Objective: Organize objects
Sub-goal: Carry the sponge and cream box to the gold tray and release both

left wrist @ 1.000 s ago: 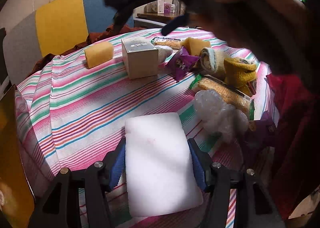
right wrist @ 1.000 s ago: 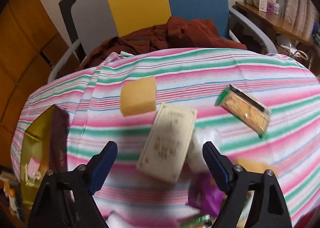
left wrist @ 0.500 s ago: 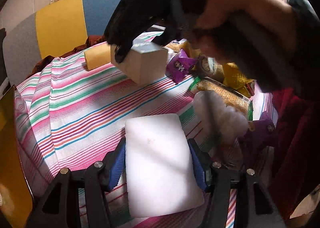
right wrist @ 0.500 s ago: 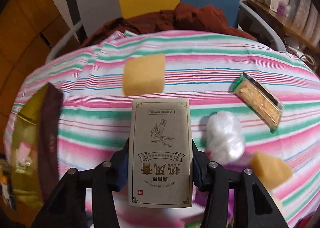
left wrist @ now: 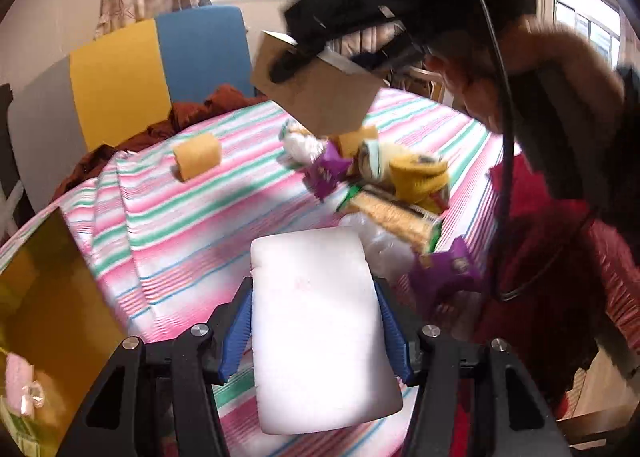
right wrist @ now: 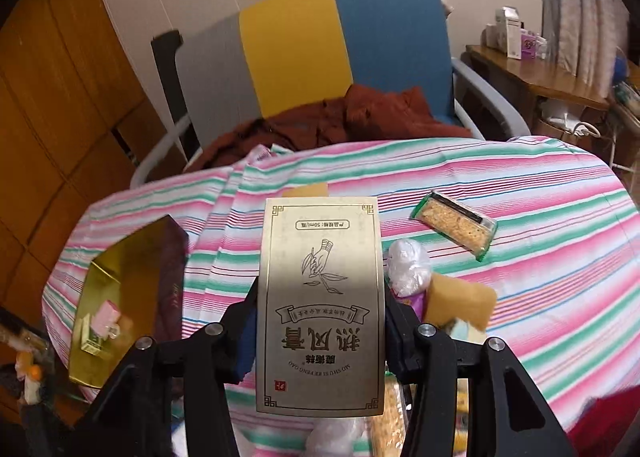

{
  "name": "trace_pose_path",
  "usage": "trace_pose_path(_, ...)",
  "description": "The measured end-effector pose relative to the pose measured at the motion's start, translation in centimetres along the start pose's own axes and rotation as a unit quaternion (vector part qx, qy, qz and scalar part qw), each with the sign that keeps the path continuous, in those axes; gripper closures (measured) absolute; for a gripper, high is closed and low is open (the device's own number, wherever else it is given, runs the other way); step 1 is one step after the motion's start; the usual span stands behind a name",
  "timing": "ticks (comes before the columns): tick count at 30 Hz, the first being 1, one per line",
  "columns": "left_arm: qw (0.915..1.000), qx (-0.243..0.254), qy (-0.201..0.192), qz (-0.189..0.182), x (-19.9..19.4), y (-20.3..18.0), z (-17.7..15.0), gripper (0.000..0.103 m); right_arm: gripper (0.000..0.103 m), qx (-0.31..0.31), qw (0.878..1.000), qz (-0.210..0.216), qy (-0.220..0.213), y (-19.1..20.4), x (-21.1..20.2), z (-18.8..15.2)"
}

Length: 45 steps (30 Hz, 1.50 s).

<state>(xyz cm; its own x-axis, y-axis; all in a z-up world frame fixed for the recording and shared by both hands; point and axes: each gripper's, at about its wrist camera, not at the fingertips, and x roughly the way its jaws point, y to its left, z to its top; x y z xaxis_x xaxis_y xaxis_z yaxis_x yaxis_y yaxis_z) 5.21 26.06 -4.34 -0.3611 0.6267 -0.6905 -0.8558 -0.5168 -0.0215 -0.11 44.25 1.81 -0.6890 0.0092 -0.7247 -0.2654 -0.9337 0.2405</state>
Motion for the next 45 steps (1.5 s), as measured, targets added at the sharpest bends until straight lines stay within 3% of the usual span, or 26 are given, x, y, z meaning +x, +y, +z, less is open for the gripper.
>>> trace_pose_path(7, 0.9969, -0.072, -0.025, 0.023, -4.4, 3.6, 0.4, 0.045, 0.052, -0.003, 0.999, 0.03, -0.019, 2.5, -1.7, -1.2)
trace_pose_path(12, 0.9885, -0.129, -0.048, 0.062, -8.0, 7.4, -0.7, 0.045, 0.052, -0.017, 0.997, 0.07, -0.009, 6.1, -0.8, -2.0)
trace_pose_path(16, 0.9755, -0.183, -0.065, 0.103, -10.8, 11.3, -1.8, 0.045, 0.052, -0.044, 0.993, 0.108, 0.001, 10.2, -0.1, -2.9)
trace_pose_path(23, 0.9428, -0.264, -0.078, 0.188, -14.1, 18.6, -4.0, 0.045, 0.052, -0.087, 0.984, 0.154, 0.03, 17.4, 1.9, -4.2)
trace_pose_path(27, 0.9247, -0.301, -0.073, 0.221, -14.6, 22.5, -5.1, 0.044, 0.052, -0.097, 0.981, 0.157, 0.052, 20.3, 3.7, -5.2)
trace_pose_path(33, 0.907, -0.331, -0.061, 0.253, -13.9, 27.0, -5.9, 0.044, 0.052, -0.102, 0.979, 0.153, 0.084, 23.6, 7.0, -6.2)
trace_pose_path(38, 0.8968, -0.35, -0.041, 0.268, -12.8, 30.1, -6.3, 0.042, 0.046, -0.098, 0.969, 0.19, 0.127, 25.9, 8.8, -7.8)
trace_pose_path(41, 0.8962, -0.363, -0.031, 0.253, -12.2, 30.8, -6.8, 0.032, 0.029, -0.107, 0.961, 0.21, 0.144, 26.8, 9.1, -8.8)
trace_pose_path(45, 0.8954, -0.363, -0.033, 0.255, -12.1, 30.5, -7.4, 0.025, 0.028, -0.119, 0.959, 0.211, 0.15, 27.2, 8.9, -9.6)
